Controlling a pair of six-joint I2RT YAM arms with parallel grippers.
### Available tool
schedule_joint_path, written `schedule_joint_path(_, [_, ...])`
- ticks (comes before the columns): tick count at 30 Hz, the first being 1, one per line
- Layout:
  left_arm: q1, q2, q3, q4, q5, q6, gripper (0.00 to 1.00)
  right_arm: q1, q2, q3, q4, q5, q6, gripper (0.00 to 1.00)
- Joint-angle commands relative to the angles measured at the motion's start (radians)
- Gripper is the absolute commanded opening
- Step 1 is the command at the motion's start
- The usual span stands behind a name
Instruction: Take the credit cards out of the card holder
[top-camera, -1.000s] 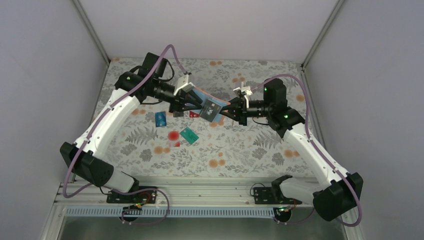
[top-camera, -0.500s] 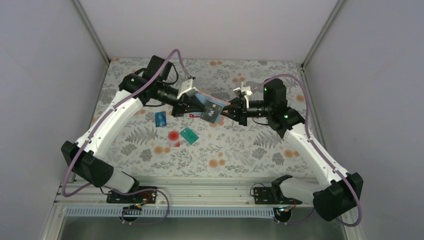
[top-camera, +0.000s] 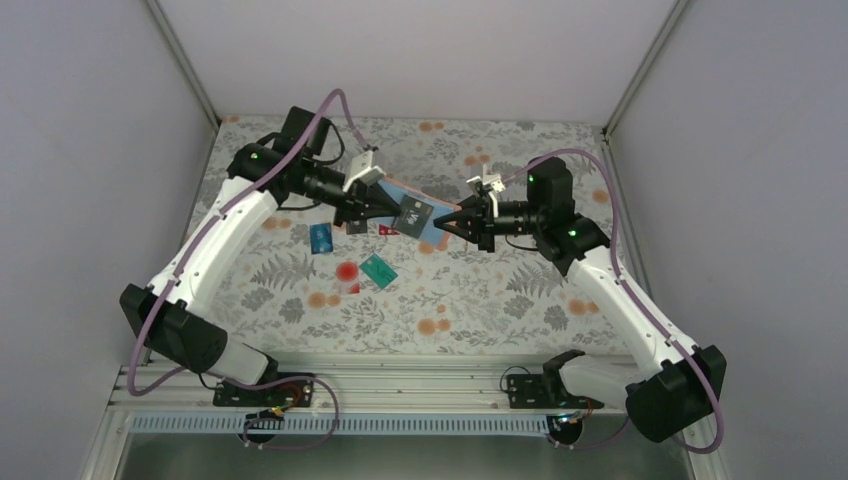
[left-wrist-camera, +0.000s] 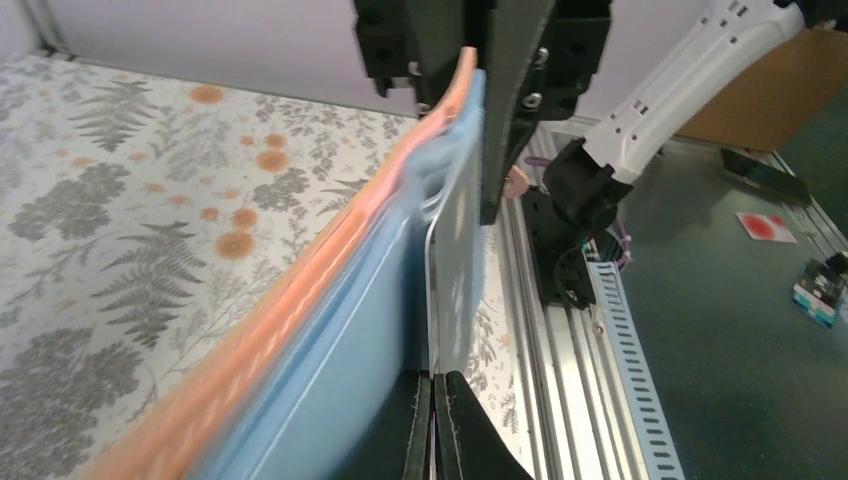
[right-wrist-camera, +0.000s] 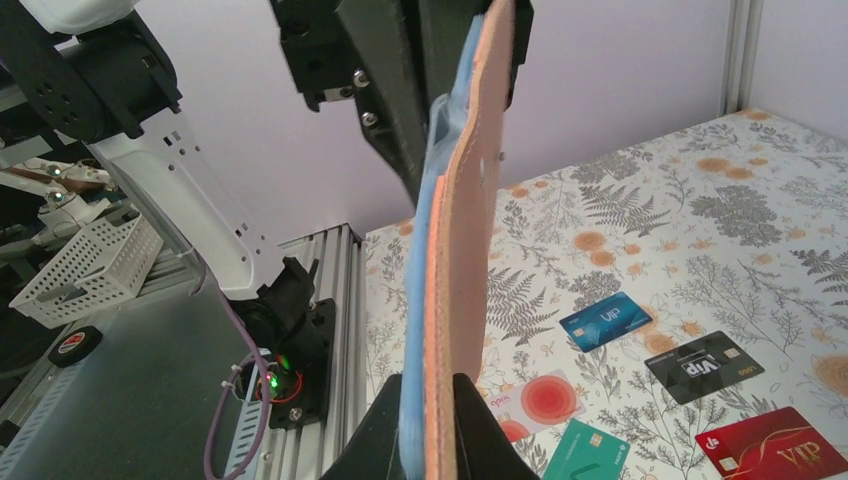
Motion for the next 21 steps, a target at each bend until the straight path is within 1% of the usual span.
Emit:
schedule_joint_path(1, [0.067, -0.033, 0.003, 0.041, 0.069, -0.001, 0.02, -0.008, -0.028, 0.035, -0.006, -0.011, -0.021, 0.04])
schedule_joint_path(13, [0.129, -0.061, -0.011, 0.009, 0.070, 0.040, 0.02, -0.014, -0.033, 0.035, -0.007, -0.003, -0.021, 0.04])
schedule_joint_path(16, [0.104, -0.057, -0.043, 0.010, 0.080, 0.039, 0.02, -0.014, -0.029, 0.036, -0.003, -0.014, -0.018, 0.04])
schedule_joint_path(19, [0.040, -0.049, -0.065, 0.020, 0.034, 0.040, 0.02, -0.014, -0.028, 0.037, -0.004, -0.019, -0.020, 0.04])
schedule_joint_path(20, [0.024, -0.040, -0.061, 0.018, 0.024, 0.034, 0.03, -0.014, -0.030, 0.038, -0.005, -0.018, -0.020, 0.04])
schedule_joint_path(21, [0.019, -0.034, -0.053, 0.018, 0.023, 0.030, 0.13, -0.015, -0.031, 0.036, -0.006, -0.016, -0.019, 0.04])
